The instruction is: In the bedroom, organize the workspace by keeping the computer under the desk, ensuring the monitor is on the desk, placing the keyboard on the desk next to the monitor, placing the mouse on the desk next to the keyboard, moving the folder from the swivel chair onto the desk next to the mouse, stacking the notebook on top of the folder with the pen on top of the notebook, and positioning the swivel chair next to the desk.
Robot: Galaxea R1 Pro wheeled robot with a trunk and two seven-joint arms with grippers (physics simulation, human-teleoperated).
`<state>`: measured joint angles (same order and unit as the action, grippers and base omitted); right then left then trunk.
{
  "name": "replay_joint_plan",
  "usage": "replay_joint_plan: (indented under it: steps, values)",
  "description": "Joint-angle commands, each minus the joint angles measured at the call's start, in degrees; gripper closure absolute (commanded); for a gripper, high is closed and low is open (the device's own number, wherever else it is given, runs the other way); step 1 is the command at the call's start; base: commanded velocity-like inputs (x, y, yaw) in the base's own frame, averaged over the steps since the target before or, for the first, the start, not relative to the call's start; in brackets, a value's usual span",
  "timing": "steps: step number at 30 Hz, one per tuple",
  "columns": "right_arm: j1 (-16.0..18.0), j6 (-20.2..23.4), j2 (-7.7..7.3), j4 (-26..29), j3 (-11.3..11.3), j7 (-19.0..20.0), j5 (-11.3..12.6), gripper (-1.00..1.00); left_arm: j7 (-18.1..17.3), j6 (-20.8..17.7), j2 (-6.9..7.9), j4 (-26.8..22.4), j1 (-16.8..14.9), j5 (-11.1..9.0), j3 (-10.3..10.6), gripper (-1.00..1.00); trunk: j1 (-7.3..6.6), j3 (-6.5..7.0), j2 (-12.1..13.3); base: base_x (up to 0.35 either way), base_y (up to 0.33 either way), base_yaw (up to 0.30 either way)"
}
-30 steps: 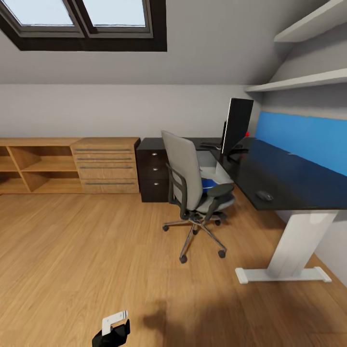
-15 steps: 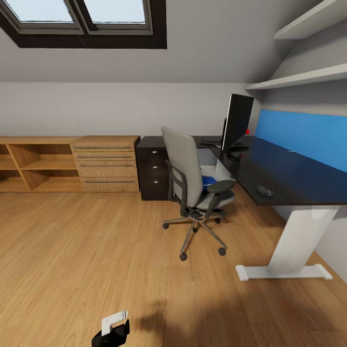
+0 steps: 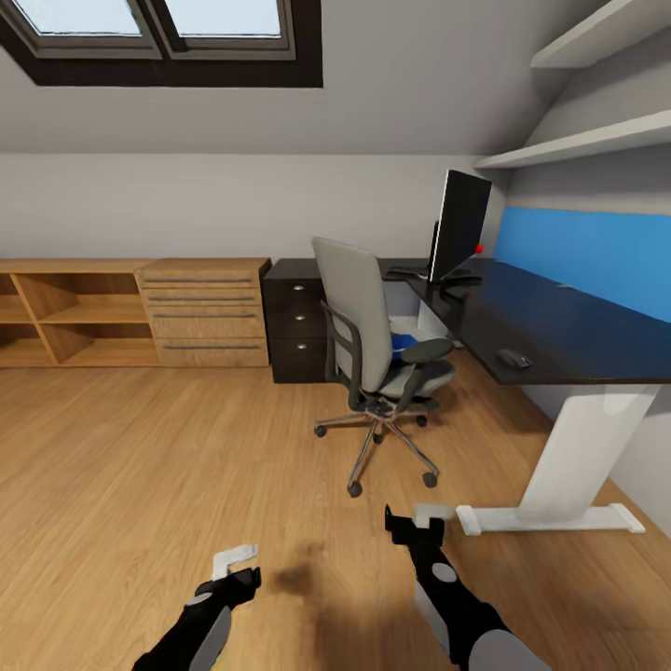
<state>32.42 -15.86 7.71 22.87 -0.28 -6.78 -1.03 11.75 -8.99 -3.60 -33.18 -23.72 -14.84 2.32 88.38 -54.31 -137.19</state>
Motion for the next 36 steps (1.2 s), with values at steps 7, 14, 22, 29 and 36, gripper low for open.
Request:
replay_joint_plan:
  steps: [7, 14, 22, 29, 36]
  values:
    - [10.3, 6.6, 0.97, -0.2, -0.1, -2.6, 10.1, -1.00, 3.5, -10.5, -1.43, -8.1, -9.2, -0.6, -0.1, -1.00, 1.54, -1.34, -2.8, 0.000, 0.000, 0.000]
    - [12.0, 11.4, 0.53, 0.1, 0.1, -2.6, 12.0, -1.00, 9.4, -11.6, -3.28, -14.6, -10.1, -1.3, -0.3, -1.00, 3.07, -2.60, -5.7, 0.000, 0.000, 0.000]
    - [11.9, 10.7, 0.08, 3.9, 0.0, -2.9, 12.1, -1.00, 10.0, -11.9, -2.02, -16.5, -9.9, -2.3, -0.2, -1.00, 3.47, -4.33, -6.1, 0.000, 0.000, 0.000]
    - [11.6, 14.8, -0.08, 7.6, 0.0, -3.3, 13.5, -1.00, 10.0, -13.9, -1.46, -25.6, -6.5, -2.4, -0.2, -1.00, 3.65, -5.88, -6.2, 0.000, 0.000, 0.000]
    - [4.7, 18.2, -0.21, 20.8, 0.1, -3.5, 13.2, -1.00, 10.0, -18.7, -1.41, -38.8, 1.4, -2.4, -0.2, -1.00, 3.84, -7.43, -6.3, 0.000, 0.000, 0.000]
